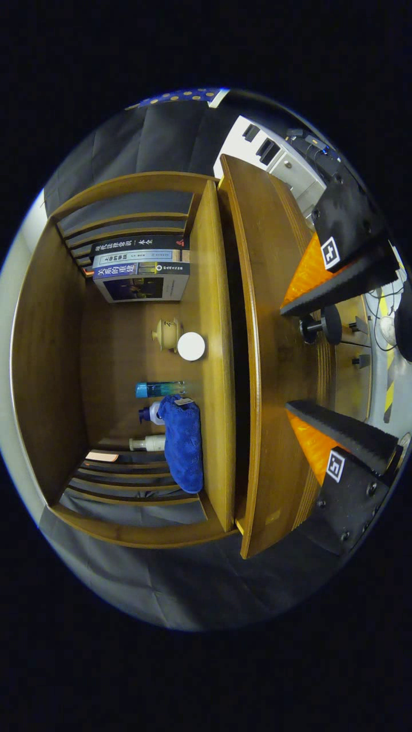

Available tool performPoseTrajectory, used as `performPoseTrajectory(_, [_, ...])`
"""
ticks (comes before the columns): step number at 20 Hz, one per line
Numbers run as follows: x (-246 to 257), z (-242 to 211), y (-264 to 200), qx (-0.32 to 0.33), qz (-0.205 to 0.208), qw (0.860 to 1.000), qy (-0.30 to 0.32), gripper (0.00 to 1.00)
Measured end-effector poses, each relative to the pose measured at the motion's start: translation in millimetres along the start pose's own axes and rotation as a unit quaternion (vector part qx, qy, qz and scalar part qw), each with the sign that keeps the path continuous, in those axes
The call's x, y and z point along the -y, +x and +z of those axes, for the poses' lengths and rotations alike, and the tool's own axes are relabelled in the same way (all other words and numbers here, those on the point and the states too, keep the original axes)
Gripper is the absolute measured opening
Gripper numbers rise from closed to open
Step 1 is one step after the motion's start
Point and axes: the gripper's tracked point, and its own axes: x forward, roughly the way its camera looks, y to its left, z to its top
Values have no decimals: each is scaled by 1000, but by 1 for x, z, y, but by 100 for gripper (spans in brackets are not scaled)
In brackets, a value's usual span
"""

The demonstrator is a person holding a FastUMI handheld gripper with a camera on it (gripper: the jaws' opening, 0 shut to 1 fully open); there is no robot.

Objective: Pull open the drawer, take out the items inside it, and place them on the countertop above the cabinet.

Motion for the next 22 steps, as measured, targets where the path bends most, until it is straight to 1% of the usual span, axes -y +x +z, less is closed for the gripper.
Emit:
performPoseTrajectory(7, [-5, 8, 35, -7, 3, 1000, 3, 99])
performPoseTrajectory(10, [-4, 7, 35, -4, 4, 1000, -1, 98])
performPoseTrajectory(14, [-2, 11, 34, -15, 8, 1000, 1, 98])
performPoseTrajectory(17, [6, 33, 25, 0, 8, 1000, 7, 98])
performPoseTrajectory(22, [26, 93, -4, 34, -4, 999, 21, 98])
